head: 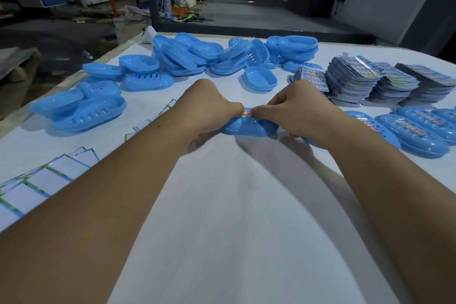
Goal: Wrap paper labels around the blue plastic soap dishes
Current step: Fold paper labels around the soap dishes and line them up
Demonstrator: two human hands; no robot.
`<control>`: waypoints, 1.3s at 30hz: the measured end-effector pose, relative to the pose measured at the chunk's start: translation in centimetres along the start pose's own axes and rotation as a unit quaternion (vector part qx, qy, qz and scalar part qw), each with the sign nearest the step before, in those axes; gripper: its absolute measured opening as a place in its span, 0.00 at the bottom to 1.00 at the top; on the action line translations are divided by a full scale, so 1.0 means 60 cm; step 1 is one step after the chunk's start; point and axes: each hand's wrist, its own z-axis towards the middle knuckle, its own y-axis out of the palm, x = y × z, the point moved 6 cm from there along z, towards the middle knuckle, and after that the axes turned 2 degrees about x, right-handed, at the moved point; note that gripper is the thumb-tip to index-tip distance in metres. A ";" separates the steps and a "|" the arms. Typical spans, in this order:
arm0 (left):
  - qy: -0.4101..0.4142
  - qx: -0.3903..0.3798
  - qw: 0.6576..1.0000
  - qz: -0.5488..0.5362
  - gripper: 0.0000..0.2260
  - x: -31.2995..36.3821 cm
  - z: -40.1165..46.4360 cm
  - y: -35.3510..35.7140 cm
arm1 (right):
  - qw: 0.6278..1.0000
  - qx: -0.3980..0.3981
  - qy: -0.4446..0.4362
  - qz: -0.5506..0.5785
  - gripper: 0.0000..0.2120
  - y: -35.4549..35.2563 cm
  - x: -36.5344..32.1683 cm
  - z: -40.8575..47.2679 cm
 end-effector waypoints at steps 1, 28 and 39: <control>0.003 0.003 1.000 0.012 0.15 0.000 0.000 0.000 | 1.000 0.000 0.000 -0.001 0.18 0.000 0.000 0.000; 0.076 0.087 0.971 0.211 0.18 0.017 0.002 0.005 | 0.987 0.091 -0.057 -0.119 0.21 0.012 -0.013 0.007; 0.113 0.120 0.941 0.297 0.16 0.034 -0.002 0.004 | 0.974 0.109 -0.068 -0.185 0.23 0.004 -0.022 0.011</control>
